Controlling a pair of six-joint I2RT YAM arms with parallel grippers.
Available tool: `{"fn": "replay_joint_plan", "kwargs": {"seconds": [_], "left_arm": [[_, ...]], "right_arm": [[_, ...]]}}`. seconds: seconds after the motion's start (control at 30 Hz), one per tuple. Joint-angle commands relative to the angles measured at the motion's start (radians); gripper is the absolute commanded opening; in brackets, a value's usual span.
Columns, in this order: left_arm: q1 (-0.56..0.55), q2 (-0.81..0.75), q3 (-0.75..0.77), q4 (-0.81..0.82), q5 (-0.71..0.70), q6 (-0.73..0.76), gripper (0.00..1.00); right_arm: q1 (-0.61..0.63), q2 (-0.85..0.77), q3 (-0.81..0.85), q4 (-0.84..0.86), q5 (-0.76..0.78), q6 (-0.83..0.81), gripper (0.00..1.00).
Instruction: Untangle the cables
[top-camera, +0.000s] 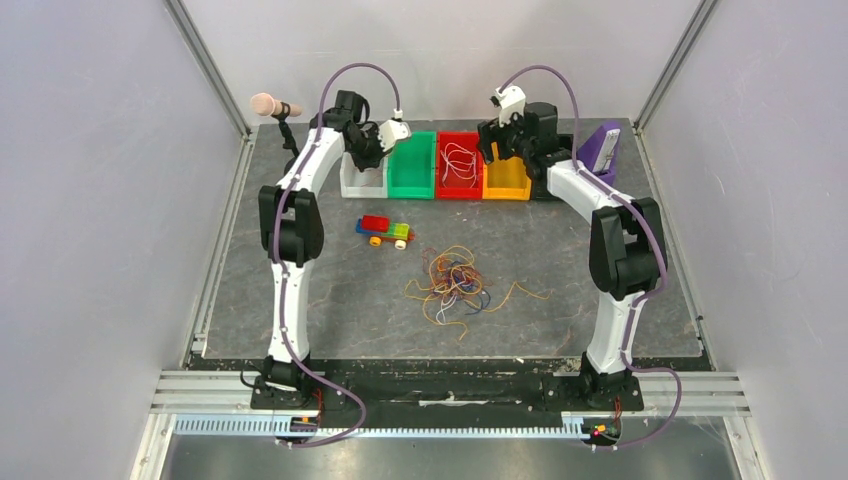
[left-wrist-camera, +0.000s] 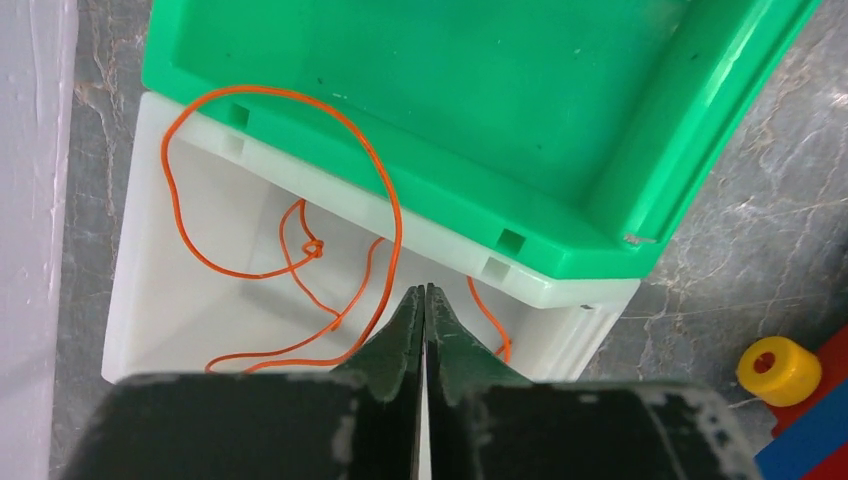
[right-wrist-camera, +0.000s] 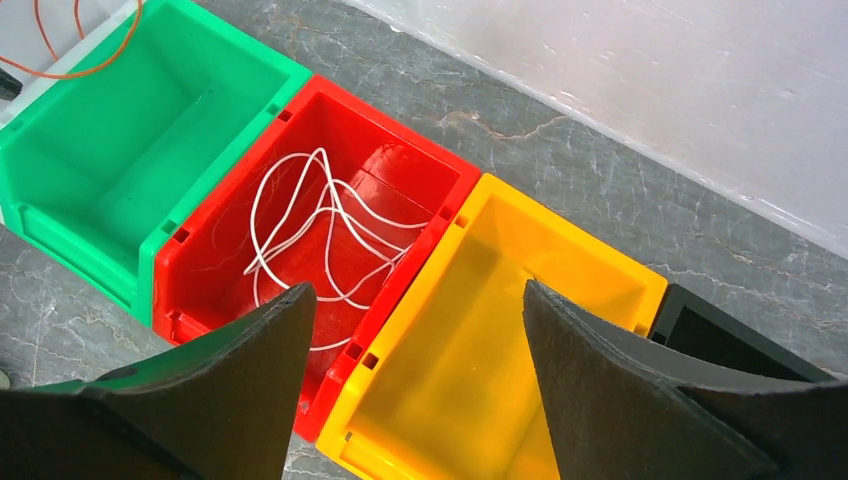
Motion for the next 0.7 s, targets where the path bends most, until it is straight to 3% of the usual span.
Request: {"fn": "replay_joint_plan", "kwargs": {"seconds": [0.0,0.13,0.17,0.3,0.33,0.37,0.4,0.5,0.67], "left_arm": [[0.023,-0.01,-0.002,0.025,-0.039,0.061,0.02],[0.05,-0.1,-0.114,0.03,0.028,0.071,0.02],[0.058,-0.129,-0.147,0.03,0.083,0.073,0.07],[0.098,-0.245,-0.265,0.116,0.259,0.079,0.47],[0.106,-0.269,-0.302,0.155,0.294,0.093,0.52],[0.111,-0.301,-0.339,0.231,0.309,0.106,0.69],[0.111,-0.314,-0.37,0.284,0.307,0.113,0.75],[0.111,-0.3,-0.352,0.335,0.312,0.177,0.77],[0.104,-0.201,-0.204,0.234,0.347,0.351,0.68]], "right_arm": [[-0.01,-0.047,-0.004,0.006,-0.021,0.011,0.78],[-0.017,-0.057,-0.025,0.003,-0.029,0.004,0.78],[-0.017,-0.06,-0.032,0.005,-0.03,0.002,0.78],[-0.021,-0.067,-0.047,0.002,-0.037,0.002,0.78],[-0.022,-0.067,-0.048,0.0,-0.039,0.002,0.78],[-0.021,-0.066,-0.048,-0.002,-0.042,0.003,0.78],[-0.021,-0.066,-0.048,-0.003,-0.044,0.003,0.78],[-0.021,-0.066,-0.047,-0.008,-0.047,0.003,0.78],[-0.023,-0.06,-0.044,-0.017,-0.047,-0.003,0.78]]}}
